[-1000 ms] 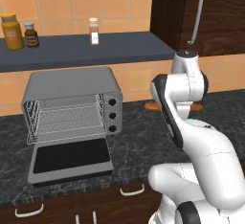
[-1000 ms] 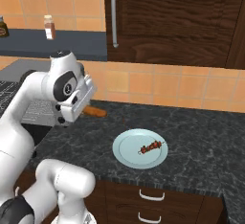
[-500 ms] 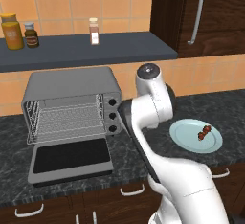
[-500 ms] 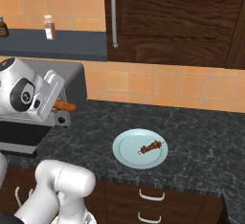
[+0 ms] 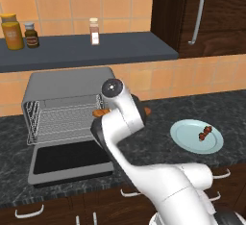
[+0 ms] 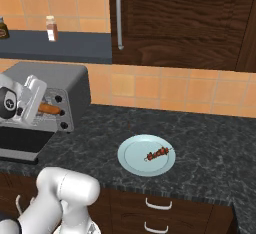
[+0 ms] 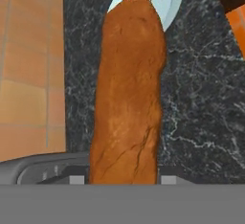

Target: Pick up the kebab skewer and baguette bread, and place them inside the toaster oven. Close the toaster oven door and start by setting the timer.

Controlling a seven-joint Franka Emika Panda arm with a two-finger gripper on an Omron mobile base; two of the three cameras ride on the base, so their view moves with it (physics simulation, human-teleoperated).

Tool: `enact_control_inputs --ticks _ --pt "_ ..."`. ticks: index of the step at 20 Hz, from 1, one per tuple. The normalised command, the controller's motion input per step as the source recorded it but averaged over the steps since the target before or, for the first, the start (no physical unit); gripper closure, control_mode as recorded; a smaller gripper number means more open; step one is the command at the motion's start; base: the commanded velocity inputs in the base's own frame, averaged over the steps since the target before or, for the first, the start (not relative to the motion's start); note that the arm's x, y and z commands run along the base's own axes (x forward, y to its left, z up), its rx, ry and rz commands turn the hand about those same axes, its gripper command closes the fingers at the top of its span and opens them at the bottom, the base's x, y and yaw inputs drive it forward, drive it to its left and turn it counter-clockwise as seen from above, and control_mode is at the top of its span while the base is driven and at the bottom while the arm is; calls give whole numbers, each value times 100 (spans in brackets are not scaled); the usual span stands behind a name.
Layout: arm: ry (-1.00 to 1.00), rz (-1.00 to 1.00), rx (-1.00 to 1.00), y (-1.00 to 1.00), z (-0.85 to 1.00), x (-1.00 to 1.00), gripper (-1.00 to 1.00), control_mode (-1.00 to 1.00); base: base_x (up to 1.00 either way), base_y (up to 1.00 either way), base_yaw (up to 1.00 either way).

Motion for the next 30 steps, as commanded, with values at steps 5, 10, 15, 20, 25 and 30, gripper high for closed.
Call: enact_control_inputs --ticks 5,10,15,20,25,30 --pt "0 0 -3 75 -18 42 100 -100 0 0 0" --pt "0 0 -3 78 -22 49 100 -100 0 0 0" --pt "0 0 -5 87 -20 58 100 -100 0 0 0" --pt "0 0 -3 90 -22 41 100 -100 0 0 0" --pt "-8 -19 5 84 -7 12 100 -100 0 0 0" --pt "-2 -18 11 66 -12 5 100 -100 0 0 0"
